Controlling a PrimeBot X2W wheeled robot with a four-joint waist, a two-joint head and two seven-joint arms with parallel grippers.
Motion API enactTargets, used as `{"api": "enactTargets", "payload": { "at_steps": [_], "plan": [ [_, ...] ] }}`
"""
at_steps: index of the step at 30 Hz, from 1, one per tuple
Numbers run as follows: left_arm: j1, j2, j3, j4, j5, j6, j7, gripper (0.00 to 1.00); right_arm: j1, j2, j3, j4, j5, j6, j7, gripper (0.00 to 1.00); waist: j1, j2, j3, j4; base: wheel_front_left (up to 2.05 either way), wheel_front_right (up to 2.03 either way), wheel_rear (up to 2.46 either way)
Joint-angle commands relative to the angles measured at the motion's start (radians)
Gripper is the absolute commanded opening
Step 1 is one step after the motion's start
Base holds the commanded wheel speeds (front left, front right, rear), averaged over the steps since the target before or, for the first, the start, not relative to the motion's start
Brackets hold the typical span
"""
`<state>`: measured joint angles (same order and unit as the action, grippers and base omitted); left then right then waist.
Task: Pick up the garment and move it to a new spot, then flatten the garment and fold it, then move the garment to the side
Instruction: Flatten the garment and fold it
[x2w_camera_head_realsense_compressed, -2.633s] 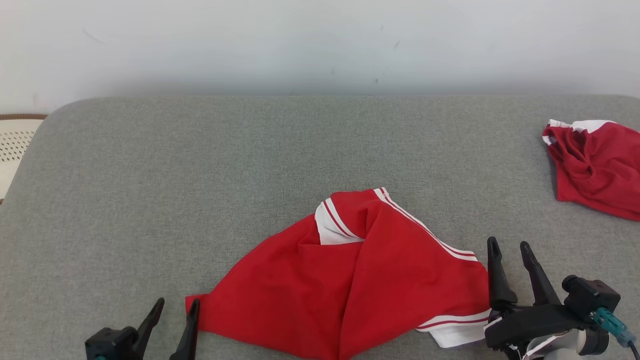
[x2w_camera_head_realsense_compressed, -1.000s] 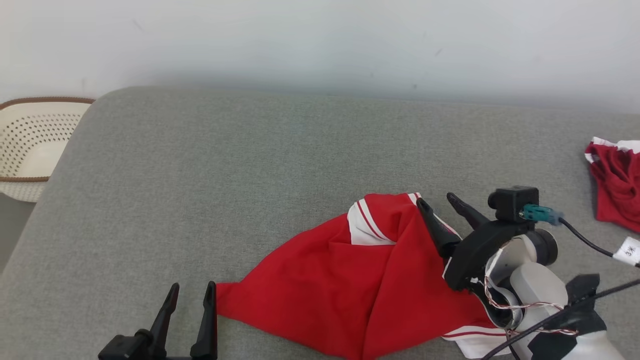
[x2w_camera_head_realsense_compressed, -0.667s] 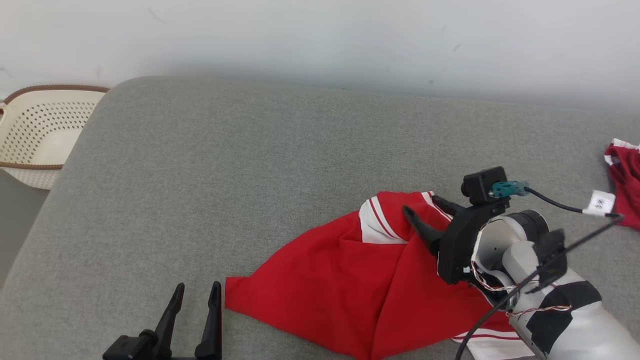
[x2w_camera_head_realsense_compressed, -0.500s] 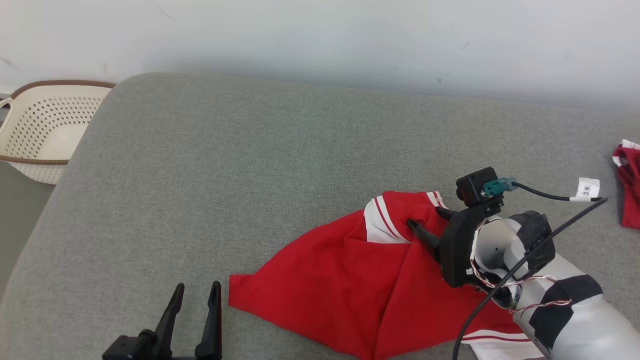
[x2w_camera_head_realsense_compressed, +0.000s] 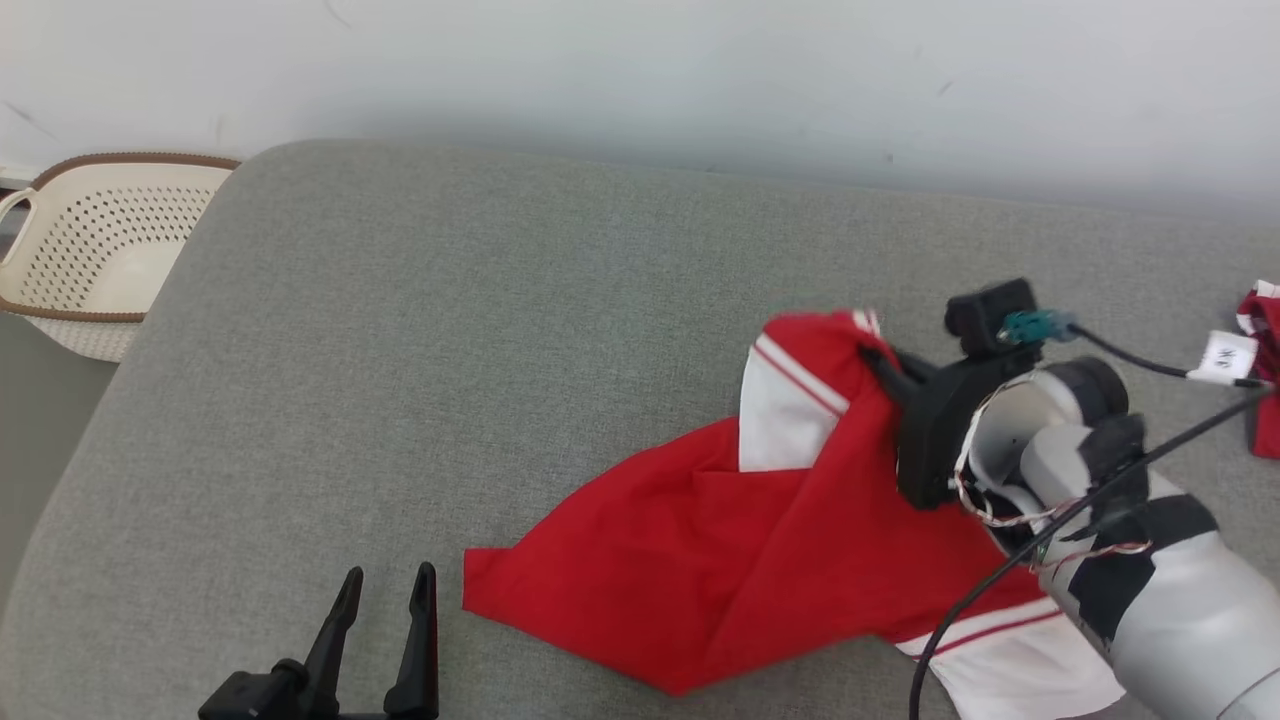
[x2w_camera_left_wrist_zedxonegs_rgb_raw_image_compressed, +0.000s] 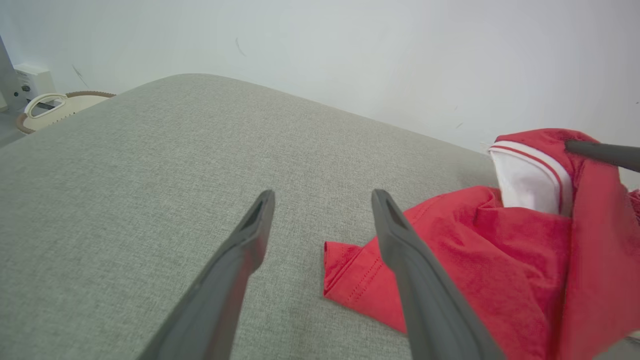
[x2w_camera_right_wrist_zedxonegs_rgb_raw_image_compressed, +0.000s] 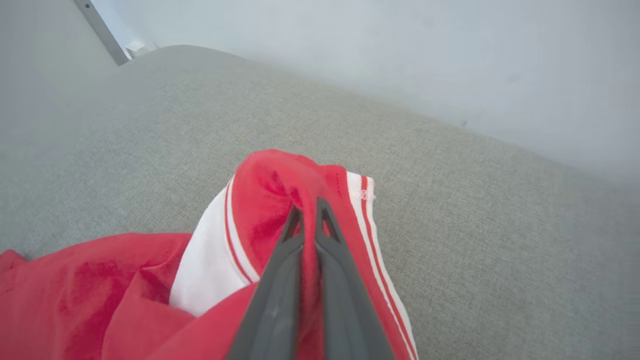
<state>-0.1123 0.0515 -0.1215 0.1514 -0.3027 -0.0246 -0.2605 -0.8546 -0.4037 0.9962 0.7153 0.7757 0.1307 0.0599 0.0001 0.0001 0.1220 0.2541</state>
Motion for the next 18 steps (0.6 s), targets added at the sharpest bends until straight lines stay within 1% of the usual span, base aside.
{"api": "enactTargets", "payload": {
  "at_steps": [1,10,14,18],
  "plan": [
    [0.004,-0.001,0.003,0.002,0.003,0.004,-0.003,1.0,-0.018,-0.004,-0.01,0.005,0.009,0.0,-0.036,0.0,-0.0001,-0.0001,-0.004,-0.006,0.0,0.0,0.0],
    [0.014,0.0,0.005,0.004,0.003,0.006,-0.003,1.0,-0.097,-0.01,-0.09,0.032,0.006,0.0,-0.265,0.0,-0.0001,-0.0001,-0.027,-0.033,0.0,0.0,0.0],
    [0.017,-0.001,-0.001,0.006,0.0,0.008,-0.003,1.0,-0.112,-0.01,-0.133,0.065,0.001,0.0,-0.302,0.0,-0.0001,-0.0001,-0.034,-0.037,0.0,0.0,0.0],
    [0.019,-0.001,-0.006,0.007,-0.003,0.006,-0.003,1.0,-0.114,-0.011,-0.166,0.121,-0.002,0.0,-0.312,0.0,-0.0001,-0.0001,-0.037,-0.032,0.0,0.0,0.0]
  ]
}}
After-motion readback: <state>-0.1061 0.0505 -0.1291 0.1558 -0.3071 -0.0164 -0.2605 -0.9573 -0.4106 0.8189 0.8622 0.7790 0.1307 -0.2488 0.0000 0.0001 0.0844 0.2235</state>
